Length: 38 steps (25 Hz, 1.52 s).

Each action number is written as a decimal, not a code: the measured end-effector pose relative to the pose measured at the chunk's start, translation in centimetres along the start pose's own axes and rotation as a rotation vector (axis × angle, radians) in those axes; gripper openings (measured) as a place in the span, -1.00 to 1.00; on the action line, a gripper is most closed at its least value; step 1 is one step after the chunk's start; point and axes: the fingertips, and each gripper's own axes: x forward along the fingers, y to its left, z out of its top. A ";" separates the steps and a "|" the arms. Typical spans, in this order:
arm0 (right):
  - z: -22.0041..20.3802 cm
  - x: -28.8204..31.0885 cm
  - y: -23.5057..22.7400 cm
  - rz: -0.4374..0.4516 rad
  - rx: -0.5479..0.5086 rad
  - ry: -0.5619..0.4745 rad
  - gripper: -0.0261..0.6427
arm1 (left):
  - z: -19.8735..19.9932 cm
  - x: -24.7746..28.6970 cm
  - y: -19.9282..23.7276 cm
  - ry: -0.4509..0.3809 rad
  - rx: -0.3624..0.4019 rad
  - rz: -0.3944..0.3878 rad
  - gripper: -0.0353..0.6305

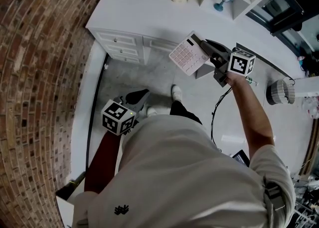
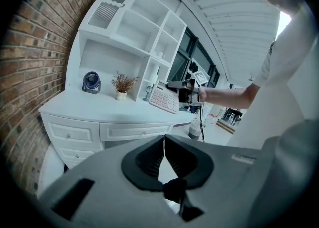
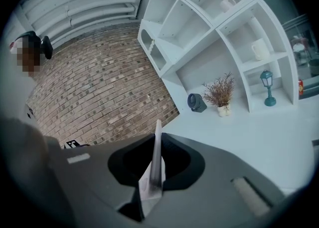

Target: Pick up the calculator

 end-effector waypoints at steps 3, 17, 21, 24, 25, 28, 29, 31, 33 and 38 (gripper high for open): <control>0.1 0.0 0.2 0.008 0.008 -0.006 -0.75 | -0.2 0.1 0.1 0.007 -0.006 0.002 -0.86; 0.7 -0.9 -1.5 0.003 0.017 -0.016 -0.75 | 0.8 2.5 0.2 0.026 0.001 -0.020 -0.88; 0.7 -1.4 -2.6 0.005 0.038 -0.013 -0.75 | 1.2 3.6 0.2 0.035 0.000 -0.031 -0.88; 0.9 -1.8 -3.7 0.003 0.033 -0.008 -0.75 | 1.5 4.6 0.3 0.045 0.000 -0.036 -0.88; 1.0 -1.9 -4.1 0.000 0.029 -0.007 -0.75 | 1.6 5.0 0.3 0.049 0.000 -0.038 -0.88; 1.3 -2.2 -5.3 0.008 0.035 -0.005 -0.75 | 2.0 6.3 0.5 0.058 0.000 -0.040 -0.88; 1.4 -2.3 -5.7 0.016 0.042 -0.004 -0.75 | 2.2 6.8 0.6 0.060 -0.002 -0.038 -0.88; 1.6 -2.3 -6.6 0.035 0.053 0.003 -0.75 | 2.9 7.9 1.0 0.061 -0.009 -0.033 -0.88; 1.9 -2.4 -7.7 0.048 0.056 0.017 -0.75 | 3.7 9.2 1.0 0.060 -0.015 -0.032 -0.88; 3.0 -3.4 -11.8 0.067 0.065 0.041 -0.75 | 6.0 13.5 0.4 0.066 -0.010 -0.038 -0.88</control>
